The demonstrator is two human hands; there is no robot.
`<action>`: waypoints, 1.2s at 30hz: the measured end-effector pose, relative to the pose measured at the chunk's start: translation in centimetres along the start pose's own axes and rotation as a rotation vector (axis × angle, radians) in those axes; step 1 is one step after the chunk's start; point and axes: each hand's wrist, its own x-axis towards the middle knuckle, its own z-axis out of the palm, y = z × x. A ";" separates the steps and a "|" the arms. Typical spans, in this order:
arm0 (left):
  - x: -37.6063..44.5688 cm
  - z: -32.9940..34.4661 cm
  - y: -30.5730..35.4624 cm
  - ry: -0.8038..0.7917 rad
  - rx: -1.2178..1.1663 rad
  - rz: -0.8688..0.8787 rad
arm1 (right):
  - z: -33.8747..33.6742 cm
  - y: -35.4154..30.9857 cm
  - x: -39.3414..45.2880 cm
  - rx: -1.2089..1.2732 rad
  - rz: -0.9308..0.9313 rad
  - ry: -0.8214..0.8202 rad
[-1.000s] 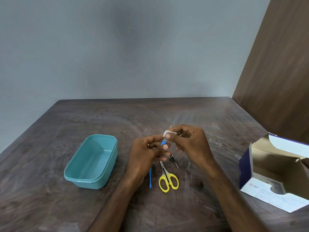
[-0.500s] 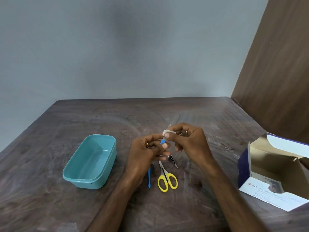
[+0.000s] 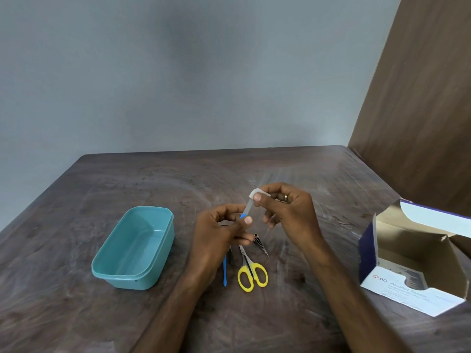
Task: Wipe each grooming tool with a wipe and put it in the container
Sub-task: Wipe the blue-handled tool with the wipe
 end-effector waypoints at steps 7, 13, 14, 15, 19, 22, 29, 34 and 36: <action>-0.1 0.1 0.0 0.030 0.031 0.018 | 0.0 -0.1 0.0 0.026 0.010 0.007; 0.0 0.0 -0.5 -0.003 0.151 0.053 | 0.0 0.0 0.0 0.025 0.013 0.005; 0.0 0.0 -0.5 -0.014 0.159 0.059 | -0.1 0.0 0.1 0.021 0.010 0.004; 0.0 0.0 -0.6 -0.023 0.163 0.063 | -0.1 0.0 0.1 0.018 0.006 0.002; 0.0 -0.1 -0.3 -0.027 0.142 0.055 | -0.1 0.0 0.1 0.014 0.003 -0.026; -0.1 -0.2 -0.3 -0.009 0.102 0.045 | 0.0 0.1 0.0 0.007 -0.004 -0.089; 0.2 -0.3 -0.2 0.029 0.052 0.036 | 0.0 0.3 0.1 -0.033 -0.005 -0.185; 0.0 -0.1 0.1 0.039 0.010 0.012 | -0.1 0.1 0.0 0.000 -0.010 -0.103; 0.0 -0.1 0.2 0.037 0.004 -0.005 | -0.1 0.0 0.0 0.019 -0.007 -0.057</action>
